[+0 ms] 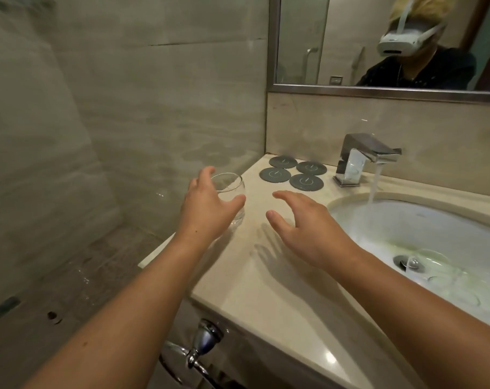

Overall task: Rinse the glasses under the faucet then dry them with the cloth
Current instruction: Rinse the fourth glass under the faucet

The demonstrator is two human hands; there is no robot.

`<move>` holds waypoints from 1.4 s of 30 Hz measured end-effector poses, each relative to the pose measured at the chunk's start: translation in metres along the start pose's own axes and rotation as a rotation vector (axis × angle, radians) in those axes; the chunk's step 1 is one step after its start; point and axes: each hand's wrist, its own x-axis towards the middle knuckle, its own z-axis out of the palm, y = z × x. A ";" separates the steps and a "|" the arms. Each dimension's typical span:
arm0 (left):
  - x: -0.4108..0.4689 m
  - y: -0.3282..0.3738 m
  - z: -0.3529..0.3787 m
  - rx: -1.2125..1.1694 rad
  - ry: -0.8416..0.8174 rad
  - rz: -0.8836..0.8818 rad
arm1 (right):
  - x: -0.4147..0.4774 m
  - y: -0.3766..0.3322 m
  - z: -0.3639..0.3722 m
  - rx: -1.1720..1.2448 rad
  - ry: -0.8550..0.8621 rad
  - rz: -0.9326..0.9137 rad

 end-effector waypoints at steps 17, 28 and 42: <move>-0.013 0.135 0.139 -0.670 -0.335 -0.332 | 0.004 0.118 -0.060 1.117 0.041 0.762; -0.008 0.138 0.198 -0.631 -0.404 -0.370 | 0.027 0.162 -0.045 1.365 0.309 0.622; -0.009 0.130 0.194 -0.317 -0.432 0.049 | 0.028 0.188 -0.032 0.750 0.523 0.478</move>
